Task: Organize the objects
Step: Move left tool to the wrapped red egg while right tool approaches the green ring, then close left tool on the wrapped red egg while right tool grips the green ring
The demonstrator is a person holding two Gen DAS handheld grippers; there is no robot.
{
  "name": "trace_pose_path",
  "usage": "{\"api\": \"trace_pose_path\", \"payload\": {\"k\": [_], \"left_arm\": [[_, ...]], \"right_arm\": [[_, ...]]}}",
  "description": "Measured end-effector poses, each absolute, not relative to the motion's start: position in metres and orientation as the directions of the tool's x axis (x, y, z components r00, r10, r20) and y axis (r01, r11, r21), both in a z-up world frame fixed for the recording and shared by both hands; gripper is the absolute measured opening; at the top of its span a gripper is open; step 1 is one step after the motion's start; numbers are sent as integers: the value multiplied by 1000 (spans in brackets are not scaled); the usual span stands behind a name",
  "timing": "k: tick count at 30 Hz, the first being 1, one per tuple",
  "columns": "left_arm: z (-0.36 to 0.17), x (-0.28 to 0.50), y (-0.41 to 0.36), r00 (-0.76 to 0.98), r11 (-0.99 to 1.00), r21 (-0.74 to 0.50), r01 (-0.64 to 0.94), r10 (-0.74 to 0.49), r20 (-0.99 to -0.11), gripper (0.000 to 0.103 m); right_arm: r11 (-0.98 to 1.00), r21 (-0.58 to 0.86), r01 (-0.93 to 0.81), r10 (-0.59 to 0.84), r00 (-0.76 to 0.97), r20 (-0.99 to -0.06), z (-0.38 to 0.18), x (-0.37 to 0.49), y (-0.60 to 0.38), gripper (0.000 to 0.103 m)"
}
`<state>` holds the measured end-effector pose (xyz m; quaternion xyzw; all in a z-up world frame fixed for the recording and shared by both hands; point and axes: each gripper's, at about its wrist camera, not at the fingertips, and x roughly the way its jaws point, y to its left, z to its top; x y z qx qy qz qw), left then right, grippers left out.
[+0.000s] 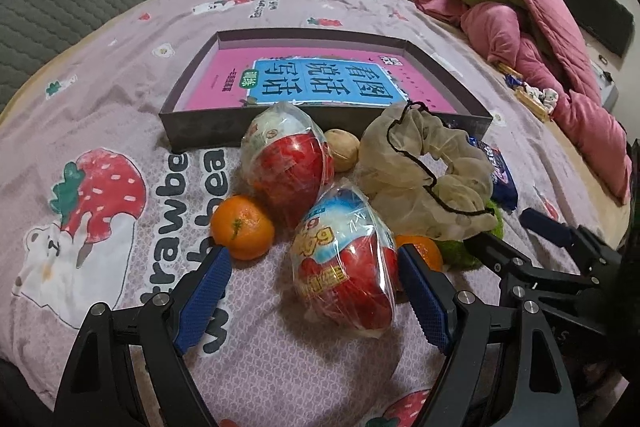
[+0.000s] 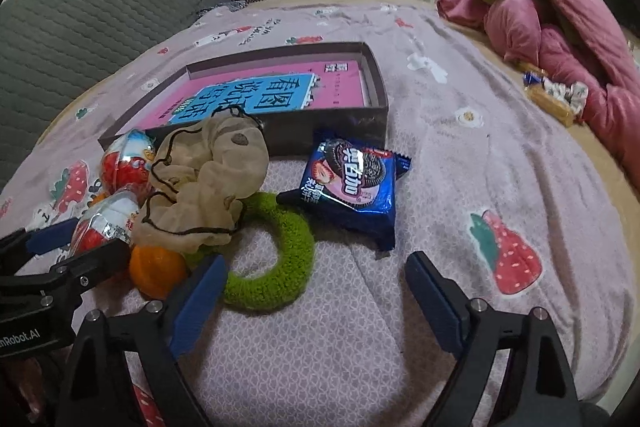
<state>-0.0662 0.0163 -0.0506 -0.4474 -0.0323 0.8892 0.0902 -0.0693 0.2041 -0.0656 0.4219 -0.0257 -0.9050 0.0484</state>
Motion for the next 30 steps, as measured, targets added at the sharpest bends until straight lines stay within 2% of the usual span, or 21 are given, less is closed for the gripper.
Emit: {"api": "trace_pose_path", "payload": {"k": [7,13,15,16,17,20,21,24,30], "left_arm": [[-50,-69,20,-551,-987,-115,-109,156,-820,81],[-55,-68,7,-492,-981,-184,-68,193,-849,75],[-55,-66,6,-488,-984,-160,-72,175,-855,75],[-55,-66,8,-489,-986,-149,-75,166,-856,75],[-55,-66,10,-491,-988,-135,-77,156,-857,75],[-53,-68,19,-504,-993,-82,-87,114,-856,73],[-53,-69,20,-503,-993,-82,-82,112,-857,70],[-51,-78,23,-488,-993,-90,-79,118,-865,54],[-51,-84,26,-484,-994,-80,-80,109,-868,53]], "right_arm": [[-992,103,69,-124,-601,-789,-69,-78,201,66],[-994,15,110,-75,-573,-816,-71,-88,184,52],[-991,3,130,-78,-581,-810,-72,-84,183,46],[-990,15,144,-96,-580,-809,-72,-83,182,35],[-988,35,154,-118,-578,-808,-73,-81,184,29],[-985,1,174,-104,-587,-803,-74,-79,183,21],[-984,6,179,-112,-589,-800,-74,-78,183,20],[-982,59,180,-156,-592,-791,-74,-78,192,16],[-976,100,195,-199,-597,-777,-71,-73,199,14]]}}
